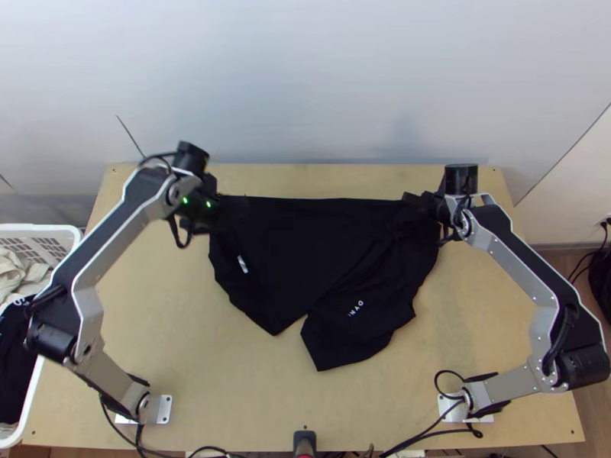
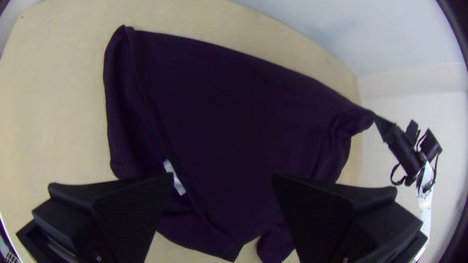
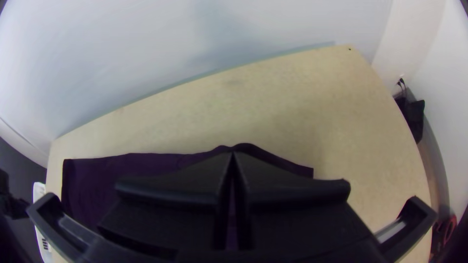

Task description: Fold the t-shirt

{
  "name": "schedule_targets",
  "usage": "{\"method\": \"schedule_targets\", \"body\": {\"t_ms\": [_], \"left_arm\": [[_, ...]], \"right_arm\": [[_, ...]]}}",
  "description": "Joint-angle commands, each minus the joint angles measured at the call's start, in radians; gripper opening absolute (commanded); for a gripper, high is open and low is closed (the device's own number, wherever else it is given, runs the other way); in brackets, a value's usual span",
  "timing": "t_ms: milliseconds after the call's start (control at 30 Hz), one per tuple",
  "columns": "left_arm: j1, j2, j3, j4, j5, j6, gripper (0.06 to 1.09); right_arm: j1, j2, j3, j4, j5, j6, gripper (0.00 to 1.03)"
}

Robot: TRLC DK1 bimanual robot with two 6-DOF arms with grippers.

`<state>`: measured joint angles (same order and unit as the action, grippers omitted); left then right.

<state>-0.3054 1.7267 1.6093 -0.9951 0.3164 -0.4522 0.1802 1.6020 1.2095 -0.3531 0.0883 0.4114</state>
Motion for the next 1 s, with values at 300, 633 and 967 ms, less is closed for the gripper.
{"method": "schedule_targets", "body": {"t_ms": [300,633,967], "left_arm": [[-0.167,-0.07,-0.284,0.041,-0.126,-0.009,0.99],[-0.173,-0.006,-0.325,0.144,-0.152,-0.037,0.95],[-0.175,0.057,-0.35,0.273,-0.158,-0.049,0.83]], "right_arm": [[-0.001,-0.07,-0.028,-0.003,0.001,0.009,0.03],[-0.002,-0.093,-0.048,-0.007,-0.001,0.009,0.03],[0.001,-0.097,-0.062,-0.009,-0.001,0.012,0.03]]}}
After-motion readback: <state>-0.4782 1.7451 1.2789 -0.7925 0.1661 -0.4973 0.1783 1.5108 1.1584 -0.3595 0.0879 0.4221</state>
